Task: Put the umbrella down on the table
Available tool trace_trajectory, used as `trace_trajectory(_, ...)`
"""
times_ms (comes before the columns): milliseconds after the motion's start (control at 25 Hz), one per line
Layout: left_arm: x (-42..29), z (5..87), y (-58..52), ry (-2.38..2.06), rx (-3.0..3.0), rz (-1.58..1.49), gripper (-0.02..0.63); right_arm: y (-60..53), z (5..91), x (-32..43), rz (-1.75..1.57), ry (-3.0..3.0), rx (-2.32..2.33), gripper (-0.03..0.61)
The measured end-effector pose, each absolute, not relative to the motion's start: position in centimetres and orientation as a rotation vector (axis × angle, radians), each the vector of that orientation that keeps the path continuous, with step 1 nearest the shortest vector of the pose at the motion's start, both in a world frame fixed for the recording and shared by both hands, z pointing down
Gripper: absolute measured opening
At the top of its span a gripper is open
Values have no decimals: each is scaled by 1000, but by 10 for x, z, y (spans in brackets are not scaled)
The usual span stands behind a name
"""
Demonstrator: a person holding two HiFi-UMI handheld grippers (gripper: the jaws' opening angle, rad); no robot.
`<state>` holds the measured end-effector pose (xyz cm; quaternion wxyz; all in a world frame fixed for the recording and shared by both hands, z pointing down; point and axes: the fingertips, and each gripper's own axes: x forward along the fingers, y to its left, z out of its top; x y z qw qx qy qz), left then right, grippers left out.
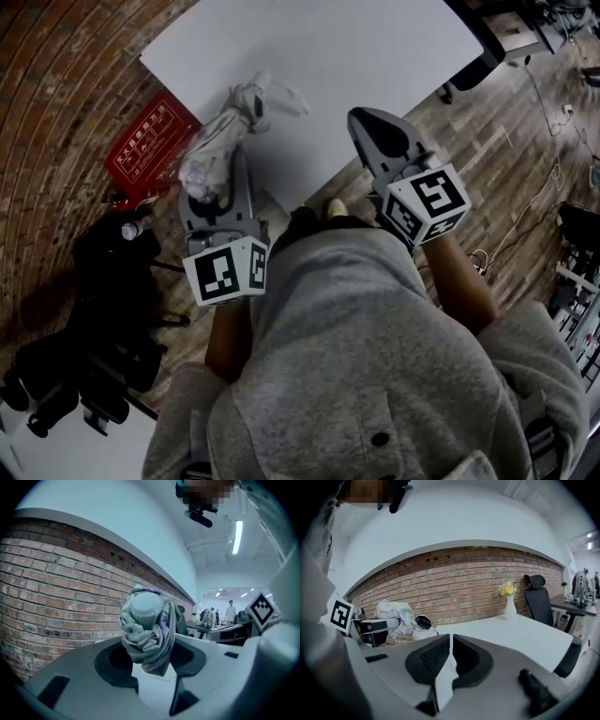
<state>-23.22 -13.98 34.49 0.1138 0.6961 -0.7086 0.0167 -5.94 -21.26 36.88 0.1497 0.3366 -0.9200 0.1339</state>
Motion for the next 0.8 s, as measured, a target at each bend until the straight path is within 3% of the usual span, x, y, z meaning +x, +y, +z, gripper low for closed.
trace_trajectory(800,-231,384,-162,-1961,2077,101,199,-219,386,-59,410,-2575,1021,32)
